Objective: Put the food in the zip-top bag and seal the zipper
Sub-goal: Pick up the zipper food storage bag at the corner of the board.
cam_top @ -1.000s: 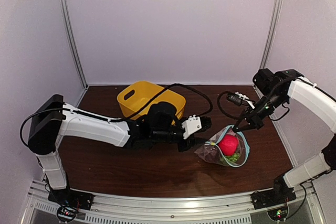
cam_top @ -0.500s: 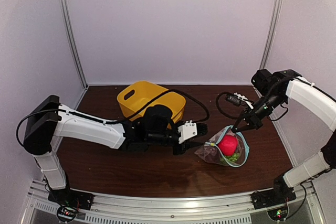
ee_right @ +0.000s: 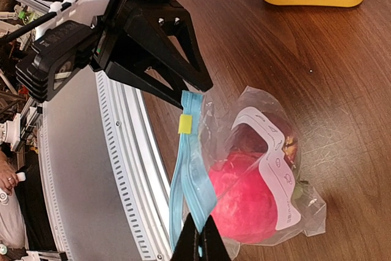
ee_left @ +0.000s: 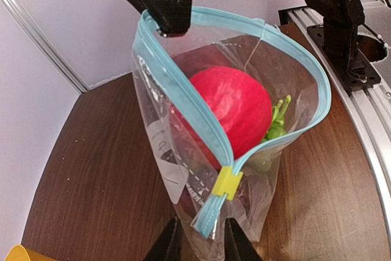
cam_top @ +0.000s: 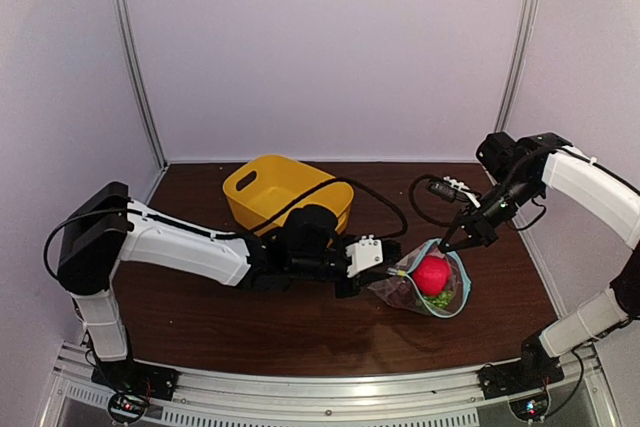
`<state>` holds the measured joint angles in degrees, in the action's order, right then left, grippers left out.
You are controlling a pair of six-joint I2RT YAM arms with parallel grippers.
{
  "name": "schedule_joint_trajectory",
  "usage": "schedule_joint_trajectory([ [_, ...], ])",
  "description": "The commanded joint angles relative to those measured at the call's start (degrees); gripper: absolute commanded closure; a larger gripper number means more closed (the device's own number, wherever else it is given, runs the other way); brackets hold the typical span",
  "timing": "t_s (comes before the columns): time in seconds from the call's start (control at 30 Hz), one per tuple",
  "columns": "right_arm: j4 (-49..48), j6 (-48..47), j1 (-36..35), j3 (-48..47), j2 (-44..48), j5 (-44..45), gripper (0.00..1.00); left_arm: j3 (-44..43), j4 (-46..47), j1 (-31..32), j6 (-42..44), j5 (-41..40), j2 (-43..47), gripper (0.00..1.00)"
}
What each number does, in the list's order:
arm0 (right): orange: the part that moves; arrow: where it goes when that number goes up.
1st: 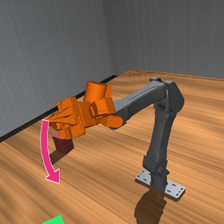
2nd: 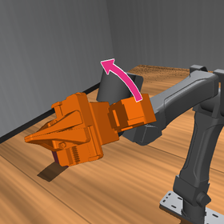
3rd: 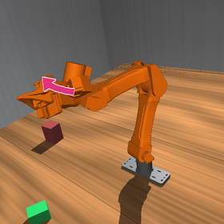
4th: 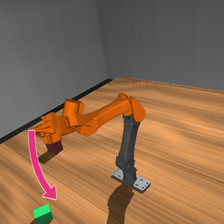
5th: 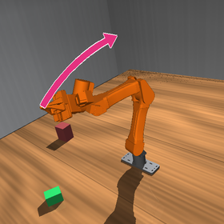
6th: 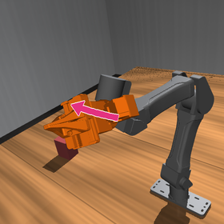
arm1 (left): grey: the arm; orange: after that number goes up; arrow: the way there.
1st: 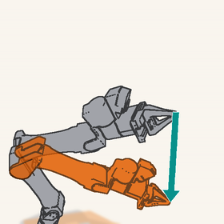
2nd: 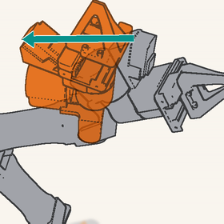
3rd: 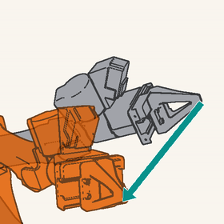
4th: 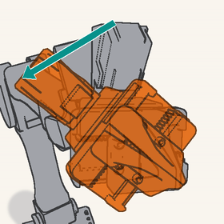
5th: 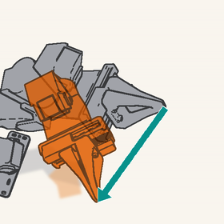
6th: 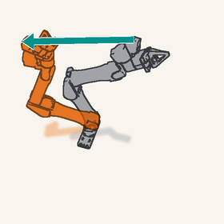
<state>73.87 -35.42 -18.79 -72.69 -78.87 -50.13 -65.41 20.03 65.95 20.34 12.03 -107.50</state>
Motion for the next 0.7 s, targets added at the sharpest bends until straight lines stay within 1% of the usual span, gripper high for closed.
schedule_joint_trajectory([
  [0.0,-0.5,0.7,-0.4,0.7,0.2,-1.5,1.00,-1.6,2.5,0.5,1.1,-0.9,-1.2,0.75],
  [0.37,-1.0,0.9,-0.4,1.1,0.0,-1.4,1.00,-2.1,4.3,1.0,0.2,-1.2,-2.3,0.86],
  [0.53,-1.1,0.9,-0.5,1.5,0.0,0.9,1.00,-2.3,4.3,1.1,-0.6,-0.7,-1.6,0.96],
  [0.67,0.2,-0.2,-0.4,0.9,0.1,2.4,1.00,-2.4,2.3,1.1,-1.1,0.2,-0.5,0.99],
])
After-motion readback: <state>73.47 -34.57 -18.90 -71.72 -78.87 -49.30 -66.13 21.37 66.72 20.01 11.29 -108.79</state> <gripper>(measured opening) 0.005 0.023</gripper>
